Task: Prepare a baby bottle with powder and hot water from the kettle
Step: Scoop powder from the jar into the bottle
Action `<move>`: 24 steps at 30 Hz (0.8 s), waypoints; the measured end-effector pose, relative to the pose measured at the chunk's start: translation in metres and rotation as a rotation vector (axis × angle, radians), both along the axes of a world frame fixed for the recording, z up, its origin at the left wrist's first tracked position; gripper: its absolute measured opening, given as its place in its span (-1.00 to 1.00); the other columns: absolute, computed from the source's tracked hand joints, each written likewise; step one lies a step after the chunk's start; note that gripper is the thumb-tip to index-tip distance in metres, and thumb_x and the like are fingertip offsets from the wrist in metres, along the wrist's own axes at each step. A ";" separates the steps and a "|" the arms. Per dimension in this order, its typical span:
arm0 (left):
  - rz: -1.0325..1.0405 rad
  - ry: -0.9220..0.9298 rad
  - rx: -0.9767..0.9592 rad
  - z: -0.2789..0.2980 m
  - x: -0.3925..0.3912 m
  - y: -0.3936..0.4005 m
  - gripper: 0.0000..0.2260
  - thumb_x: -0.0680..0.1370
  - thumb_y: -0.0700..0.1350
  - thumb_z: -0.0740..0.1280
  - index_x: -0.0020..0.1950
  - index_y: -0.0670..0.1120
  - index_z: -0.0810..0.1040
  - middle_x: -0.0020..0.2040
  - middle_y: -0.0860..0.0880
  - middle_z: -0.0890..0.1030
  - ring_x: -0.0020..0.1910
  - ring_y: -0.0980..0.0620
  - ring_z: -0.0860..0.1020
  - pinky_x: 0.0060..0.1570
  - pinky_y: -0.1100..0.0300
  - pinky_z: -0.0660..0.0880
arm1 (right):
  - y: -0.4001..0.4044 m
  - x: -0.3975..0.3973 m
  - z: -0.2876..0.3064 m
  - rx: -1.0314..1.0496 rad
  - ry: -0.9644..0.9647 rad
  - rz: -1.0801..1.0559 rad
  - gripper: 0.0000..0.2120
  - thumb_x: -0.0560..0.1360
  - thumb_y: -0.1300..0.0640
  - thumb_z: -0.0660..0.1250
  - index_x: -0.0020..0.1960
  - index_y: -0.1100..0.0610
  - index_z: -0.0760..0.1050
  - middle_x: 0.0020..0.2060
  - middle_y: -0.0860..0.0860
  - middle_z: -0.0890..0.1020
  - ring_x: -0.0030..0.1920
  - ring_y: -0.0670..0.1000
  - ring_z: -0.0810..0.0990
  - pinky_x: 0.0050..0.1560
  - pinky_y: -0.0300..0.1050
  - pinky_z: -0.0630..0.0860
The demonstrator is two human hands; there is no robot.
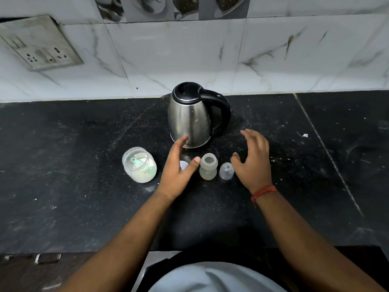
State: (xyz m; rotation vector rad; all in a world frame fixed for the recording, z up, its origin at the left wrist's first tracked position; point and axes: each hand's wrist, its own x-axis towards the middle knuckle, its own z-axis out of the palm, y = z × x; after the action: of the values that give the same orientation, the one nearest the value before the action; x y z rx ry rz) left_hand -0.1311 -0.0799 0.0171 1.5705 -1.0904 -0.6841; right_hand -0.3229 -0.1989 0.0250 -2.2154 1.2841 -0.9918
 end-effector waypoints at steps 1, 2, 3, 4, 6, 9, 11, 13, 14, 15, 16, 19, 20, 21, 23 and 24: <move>0.003 -0.029 -0.015 0.005 0.004 0.002 -0.35 0.55 0.15 0.36 0.58 -0.01 0.27 0.55 0.09 0.38 0.56 0.15 0.30 0.56 0.01 0.25 | 0.003 0.008 0.004 -0.007 -0.005 0.029 -0.44 0.43 0.20 0.39 0.42 0.19 0.42 0.37 0.08 0.43 0.41 0.05 0.33 0.44 -0.13 0.28; 0.004 -0.051 -0.032 0.008 0.008 0.003 -0.36 0.56 0.14 0.35 0.58 -0.02 0.28 0.55 0.07 0.38 0.56 0.13 0.30 0.56 -0.02 0.26 | 0.006 0.015 0.006 -0.013 -0.009 0.056 -0.45 0.44 0.20 0.39 0.42 0.19 0.42 0.37 0.08 0.43 0.41 0.05 0.34 0.44 -0.18 0.25; 0.010 -0.072 -0.047 0.012 0.013 0.006 -0.37 0.56 0.13 0.35 0.58 -0.03 0.28 0.54 0.06 0.38 0.56 0.11 0.30 0.55 -0.04 0.27 | 0.009 0.024 0.008 -0.019 -0.012 0.084 -0.45 0.44 0.20 0.40 0.42 0.19 0.43 0.36 0.07 0.44 0.41 0.05 0.35 0.43 -0.25 0.22; 0.017 -0.094 -0.062 0.014 0.019 0.009 -0.37 0.56 0.11 0.35 0.58 -0.04 0.28 0.54 0.06 0.38 0.56 0.08 0.31 0.55 -0.07 0.27 | 0.012 0.032 0.009 -0.023 -0.015 0.112 -0.46 0.45 0.20 0.40 0.41 0.19 0.43 0.36 0.07 0.45 0.40 0.04 0.36 0.43 -0.33 0.18; 0.042 -0.134 -0.087 0.019 0.031 0.015 -0.38 0.57 0.09 0.35 0.58 -0.05 0.29 0.53 0.06 0.39 0.55 0.06 0.33 0.54 -0.07 0.29 | 0.018 0.051 0.011 -0.025 -0.026 0.169 -0.47 0.44 0.19 0.40 0.40 0.19 0.44 0.35 0.07 0.47 0.39 0.05 0.39 0.41 -0.39 0.16; 0.170 -0.172 -0.131 0.024 0.049 0.029 -0.44 0.56 0.05 0.35 0.53 -0.09 0.36 0.48 0.05 0.45 0.50 0.09 0.39 0.50 -0.01 0.34 | 0.030 0.081 0.012 -0.013 -0.044 0.262 -0.50 0.44 0.16 0.37 0.37 0.21 0.47 0.31 0.08 0.51 0.34 0.06 0.44 0.40 -0.36 0.21; 0.325 -0.198 -0.163 0.021 0.065 0.042 -0.50 0.55 0.01 0.36 0.47 -0.08 0.42 0.42 0.05 0.51 0.44 0.07 0.46 0.44 -0.07 0.40 | 0.041 0.104 0.009 0.014 -0.040 0.344 -0.51 0.45 0.16 0.37 0.36 0.21 0.48 0.29 0.09 0.52 0.32 0.04 0.45 0.38 -0.41 0.19; 0.447 -0.193 -0.165 0.012 0.084 0.055 -0.52 0.54 -0.03 0.37 0.45 -0.07 0.43 0.41 0.03 0.51 0.43 0.03 0.46 0.42 -0.13 0.41 | 0.051 0.126 0.003 0.094 -0.020 0.417 -0.51 0.47 0.16 0.37 0.38 0.21 0.47 0.32 0.09 0.51 0.34 0.02 0.45 0.41 -0.32 0.26; 0.482 -0.169 -0.152 0.006 0.092 0.062 -0.50 0.52 -0.05 0.36 0.45 -0.07 0.41 0.42 0.02 0.50 0.44 0.02 0.44 0.44 -0.15 0.38 | 0.055 0.137 -0.001 0.168 -0.008 0.446 -0.52 0.49 0.16 0.36 0.40 0.20 0.45 0.35 0.08 0.49 0.36 0.03 0.45 0.42 -0.22 0.31; 0.495 -0.125 -0.130 -0.001 0.100 0.068 -0.46 0.48 -0.08 0.35 0.47 -0.09 0.39 0.43 0.00 0.48 0.47 0.02 0.42 0.47 -0.15 0.35 | 0.058 0.147 -0.005 0.253 0.010 0.466 -0.52 0.51 0.18 0.36 0.42 0.19 0.43 0.37 0.07 0.47 0.36 0.03 0.46 0.42 -0.14 0.35; 0.485 -0.068 -0.103 -0.008 0.107 0.074 -0.41 0.44 -0.13 0.33 0.49 -0.11 0.36 0.46 -0.02 0.45 0.49 0.03 0.38 0.51 -0.15 0.30 | 0.061 0.157 -0.009 0.340 0.032 0.479 -0.52 0.53 0.21 0.35 0.44 0.17 0.42 0.39 0.05 0.46 0.36 0.03 0.47 0.41 -0.09 0.38; 0.381 0.076 0.031 -0.022 0.119 0.088 -0.29 0.36 -0.23 0.33 0.52 -0.09 0.26 0.52 -0.02 0.35 0.54 0.06 0.30 0.58 -0.12 0.18 | 0.065 0.177 -0.020 0.553 0.055 0.479 -0.52 0.56 0.26 0.32 0.47 0.13 0.39 0.41 0.03 0.44 0.37 0.01 0.48 0.39 -0.09 0.41; 0.333 0.099 0.080 -0.027 0.122 0.090 -0.26 0.35 -0.22 0.35 0.53 -0.05 0.24 0.54 -0.01 0.32 0.54 0.07 0.29 0.59 -0.11 0.18 | 0.066 0.182 -0.023 0.604 0.046 0.467 -0.52 0.56 0.28 0.30 0.47 0.13 0.39 0.42 0.03 0.43 0.38 0.01 0.48 0.39 -0.10 0.41; 0.282 0.114 0.122 -0.031 0.124 0.092 -0.23 0.35 -0.19 0.39 0.54 -0.02 0.21 0.54 -0.01 0.31 0.55 0.07 0.28 0.59 -0.11 0.19 | 0.066 0.185 -0.025 0.645 0.036 0.454 -0.51 0.56 0.30 0.29 0.48 0.13 0.38 0.42 0.03 0.43 0.38 0.01 0.48 0.38 -0.13 0.41; 0.193 0.119 0.187 -0.037 0.125 0.092 -0.15 0.35 -0.06 0.46 0.57 -0.01 0.16 0.55 0.01 0.32 0.55 0.06 0.30 0.57 -0.09 0.23 | 0.067 0.190 -0.028 0.701 0.021 0.435 -0.50 0.55 0.33 0.28 0.48 0.13 0.38 0.42 0.03 0.45 0.37 0.00 0.49 0.33 -0.18 0.41; 0.169 0.109 0.210 -0.038 0.125 0.091 -0.12 0.34 0.01 0.48 0.58 -0.01 0.14 0.53 0.03 0.34 0.53 0.08 0.33 0.56 -0.07 0.26 | 0.068 0.192 -0.029 0.720 0.017 0.434 -0.49 0.55 0.34 0.27 0.48 0.14 0.38 0.41 0.04 0.47 0.35 0.00 0.50 0.32 -0.19 0.42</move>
State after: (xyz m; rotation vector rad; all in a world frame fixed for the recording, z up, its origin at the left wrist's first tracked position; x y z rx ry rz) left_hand -0.0061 0.0109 -0.0208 1.7600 -0.8156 -0.7779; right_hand -0.1311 -0.1308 -0.0038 -1.7998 0.9025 -0.2750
